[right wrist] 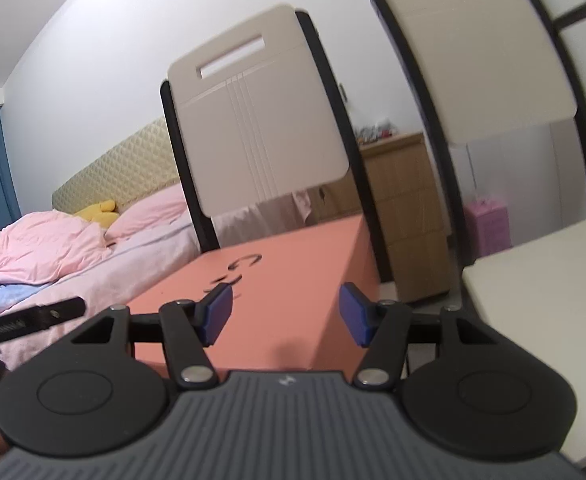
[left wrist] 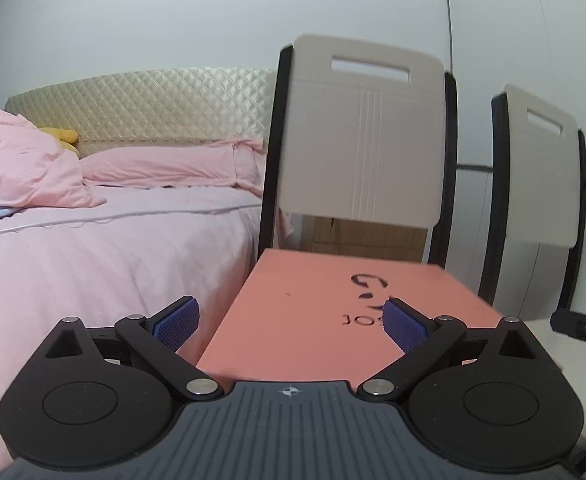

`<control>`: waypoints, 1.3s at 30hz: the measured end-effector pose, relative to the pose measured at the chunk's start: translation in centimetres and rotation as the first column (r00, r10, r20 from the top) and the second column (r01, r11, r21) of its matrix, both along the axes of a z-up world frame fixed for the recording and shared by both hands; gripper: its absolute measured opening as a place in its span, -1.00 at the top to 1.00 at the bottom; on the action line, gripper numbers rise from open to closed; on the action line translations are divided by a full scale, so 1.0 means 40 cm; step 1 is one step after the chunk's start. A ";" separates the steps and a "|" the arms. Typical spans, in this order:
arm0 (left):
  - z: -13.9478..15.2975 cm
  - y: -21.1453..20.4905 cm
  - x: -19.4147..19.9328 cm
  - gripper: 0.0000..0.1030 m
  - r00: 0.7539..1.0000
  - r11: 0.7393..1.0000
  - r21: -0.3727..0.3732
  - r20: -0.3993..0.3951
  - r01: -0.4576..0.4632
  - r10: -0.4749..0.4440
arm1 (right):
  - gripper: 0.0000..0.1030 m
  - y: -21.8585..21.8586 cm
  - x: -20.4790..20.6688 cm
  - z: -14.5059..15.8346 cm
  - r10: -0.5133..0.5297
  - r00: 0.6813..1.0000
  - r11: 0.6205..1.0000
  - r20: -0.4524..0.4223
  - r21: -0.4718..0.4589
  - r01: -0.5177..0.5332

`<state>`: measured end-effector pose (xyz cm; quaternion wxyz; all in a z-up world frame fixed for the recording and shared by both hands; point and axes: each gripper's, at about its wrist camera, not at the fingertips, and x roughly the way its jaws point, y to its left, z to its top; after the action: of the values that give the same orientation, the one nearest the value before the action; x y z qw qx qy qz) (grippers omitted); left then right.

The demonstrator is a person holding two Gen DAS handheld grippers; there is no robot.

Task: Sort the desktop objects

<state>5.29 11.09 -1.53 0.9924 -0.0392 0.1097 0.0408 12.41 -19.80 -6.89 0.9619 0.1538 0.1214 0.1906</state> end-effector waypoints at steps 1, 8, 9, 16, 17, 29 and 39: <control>0.006 -0.004 -0.017 -0.96 1.000 1.000 -0.003 0.010 -0.002 0.002 | -0.17 -0.004 -0.012 0.006 -0.004 1.000 1.000 0.007 0.000 0.004; 0.008 -0.025 -0.120 -1.00 0.998 1.000 0.006 0.054 -0.015 0.014 | -0.19 -0.008 -0.106 0.052 -0.028 0.997 0.999 0.074 -0.042 0.031; 0.006 -0.026 -0.126 -1.00 0.998 1.000 0.011 0.060 -0.016 0.016 | -0.20 -0.005 -0.120 0.057 -0.032 0.996 0.998 0.085 -0.055 0.037; -0.006 -0.031 -0.150 -1.00 0.996 0.999 0.039 0.094 -0.013 0.010 | -0.51 0.035 -0.182 0.063 -0.067 0.989 0.989 0.133 -0.124 0.084; -0.008 -0.032 -0.151 -1.00 0.995 0.999 0.042 0.098 -0.015 0.011 | -0.55 0.040 -0.189 0.062 -0.069 0.988 0.988 0.140 -0.129 0.087; -0.014 -0.050 -0.156 -1.00 0.994 0.997 0.068 0.107 -0.034 0.026 | -1.00 0.087 -0.207 0.057 -0.064 0.984 0.982 0.167 -0.165 0.092; -0.016 -0.050 -0.154 -1.00 0.994 0.997 0.064 0.100 -0.052 0.045 | -1.00 0.100 -0.210 0.060 -0.088 0.982 0.973 0.168 -0.198 0.121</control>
<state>-0.87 9.09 -2.17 0.9960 -0.0108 0.0583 0.0666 3.99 -15.80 -4.50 0.9880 0.0433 0.0554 0.1376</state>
